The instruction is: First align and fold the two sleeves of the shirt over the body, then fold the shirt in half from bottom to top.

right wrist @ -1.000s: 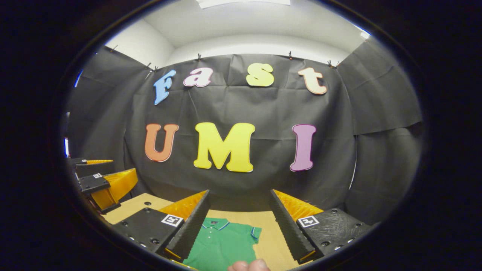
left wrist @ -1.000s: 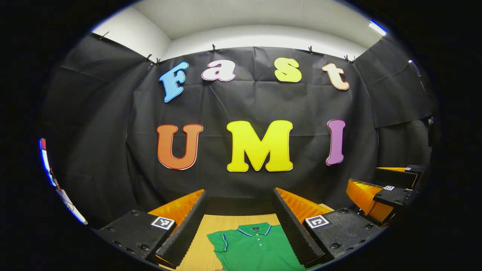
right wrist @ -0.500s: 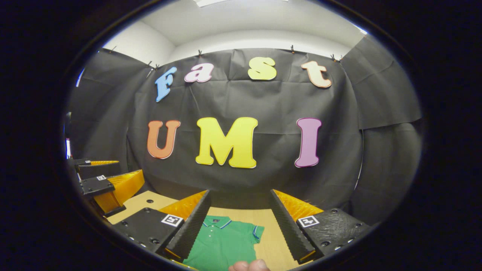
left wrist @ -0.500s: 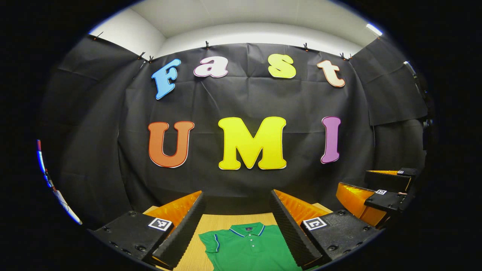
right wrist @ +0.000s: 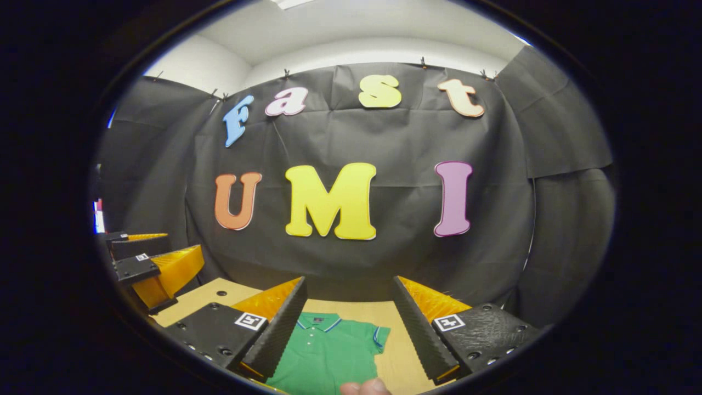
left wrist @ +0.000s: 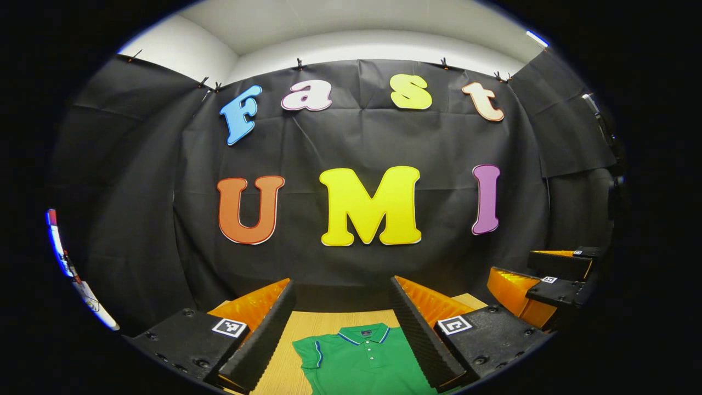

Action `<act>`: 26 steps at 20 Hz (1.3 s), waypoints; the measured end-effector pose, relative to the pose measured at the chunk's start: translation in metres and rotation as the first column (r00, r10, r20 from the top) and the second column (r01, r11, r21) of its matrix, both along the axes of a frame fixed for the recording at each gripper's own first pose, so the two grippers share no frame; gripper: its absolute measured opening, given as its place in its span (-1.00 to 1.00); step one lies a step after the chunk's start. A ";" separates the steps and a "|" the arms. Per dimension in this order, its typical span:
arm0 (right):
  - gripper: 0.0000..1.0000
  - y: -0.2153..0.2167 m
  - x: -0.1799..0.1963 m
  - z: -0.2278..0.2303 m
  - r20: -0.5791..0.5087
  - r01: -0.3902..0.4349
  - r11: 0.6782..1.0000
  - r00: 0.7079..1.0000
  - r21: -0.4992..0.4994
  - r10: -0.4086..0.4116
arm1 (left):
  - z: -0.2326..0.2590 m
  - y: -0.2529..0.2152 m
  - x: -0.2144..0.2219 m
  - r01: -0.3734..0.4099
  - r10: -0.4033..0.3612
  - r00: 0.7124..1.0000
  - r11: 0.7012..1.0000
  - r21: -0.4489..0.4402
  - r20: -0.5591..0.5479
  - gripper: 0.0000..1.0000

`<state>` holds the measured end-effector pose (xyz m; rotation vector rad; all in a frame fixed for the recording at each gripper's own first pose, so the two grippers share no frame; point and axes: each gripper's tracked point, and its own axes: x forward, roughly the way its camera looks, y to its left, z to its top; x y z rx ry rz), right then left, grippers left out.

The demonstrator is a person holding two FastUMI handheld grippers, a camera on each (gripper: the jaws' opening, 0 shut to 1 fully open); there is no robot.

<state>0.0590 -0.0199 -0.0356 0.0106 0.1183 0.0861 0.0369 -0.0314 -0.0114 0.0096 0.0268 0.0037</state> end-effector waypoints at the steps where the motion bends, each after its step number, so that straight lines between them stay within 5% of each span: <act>1: 0.89 -0.003 0.004 -0.006 -0.014 -0.005 1.000 1.000 -0.011 0.005 | -0.002 0.000 0.003 -0.003 0.003 1.000 1.000 -0.002 -0.003 1.00; 12: 0.91 -0.042 0.066 -0.149 -0.295 -0.046 0.995 0.955 -0.089 0.018 | -0.024 0.002 0.033 -0.036 0.036 0.998 0.999 -0.008 -0.045 1.00; 26: 0.92 -0.083 0.172 -0.369 -0.632 -0.110 0.987 0.775 -0.117 0.012 | -0.039 -0.006 0.084 -0.086 0.089 0.993 0.996 0.040 -0.081 1.00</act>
